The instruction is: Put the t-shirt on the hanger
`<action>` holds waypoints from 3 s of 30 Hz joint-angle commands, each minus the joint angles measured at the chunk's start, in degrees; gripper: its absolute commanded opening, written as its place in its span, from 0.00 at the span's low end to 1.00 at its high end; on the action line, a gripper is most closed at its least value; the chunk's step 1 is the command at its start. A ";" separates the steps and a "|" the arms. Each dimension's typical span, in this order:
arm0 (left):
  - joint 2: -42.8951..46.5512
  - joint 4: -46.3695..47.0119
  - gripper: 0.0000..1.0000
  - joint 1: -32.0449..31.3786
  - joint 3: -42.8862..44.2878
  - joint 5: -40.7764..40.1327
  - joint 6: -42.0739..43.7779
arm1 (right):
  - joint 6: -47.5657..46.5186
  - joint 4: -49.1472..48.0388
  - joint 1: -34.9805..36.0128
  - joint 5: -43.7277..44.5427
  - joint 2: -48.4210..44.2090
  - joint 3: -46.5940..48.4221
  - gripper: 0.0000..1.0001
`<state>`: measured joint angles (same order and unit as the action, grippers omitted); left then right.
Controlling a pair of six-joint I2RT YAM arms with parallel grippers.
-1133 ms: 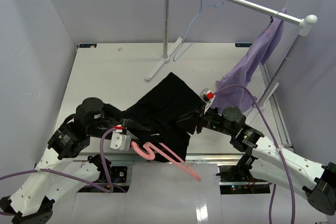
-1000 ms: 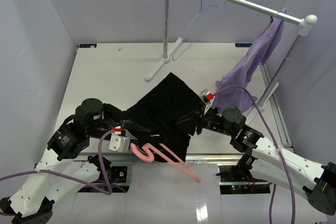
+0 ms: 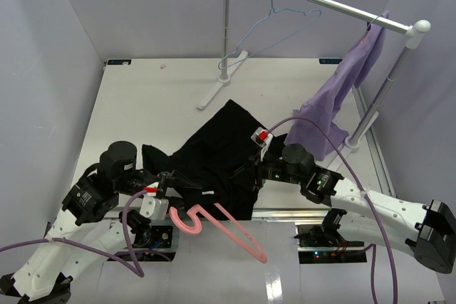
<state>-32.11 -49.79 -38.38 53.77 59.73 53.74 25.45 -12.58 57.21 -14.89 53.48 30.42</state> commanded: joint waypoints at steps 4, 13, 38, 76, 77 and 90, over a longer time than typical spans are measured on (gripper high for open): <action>1.10 3.02 0.00 -0.12 -0.89 3.38 0.41 | -1.89 -4.74 2.73 2.12 3.98 6.09 0.44; 2.91 4.27 0.00 -0.12 -1.37 3.19 -0.13 | -3.93 -4.81 7.31 7.22 10.85 6.87 0.41; 2.61 6.07 0.00 -0.08 -1.30 -2.36 -1.93 | -0.43 4.50 7.34 44.22 -18.88 -3.89 0.08; 1.03 6.60 0.00 -0.07 -1.92 5.31 0.32 | -10.25 -5.09 9.71 7.58 3.39 9.50 0.52; 0.99 6.65 0.00 -0.04 -2.00 5.31 0.33 | -10.25 -5.32 10.26 7.94 4.28 9.97 0.52; 1.61 6.90 0.00 -0.03 -1.64 5.19 0.23 | -8.48 -4.78 15.01 21.01 13.49 12.17 0.53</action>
<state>-30.95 -44.93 -38.37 51.82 61.95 52.69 16.11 -17.11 71.35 -2.54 65.10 40.05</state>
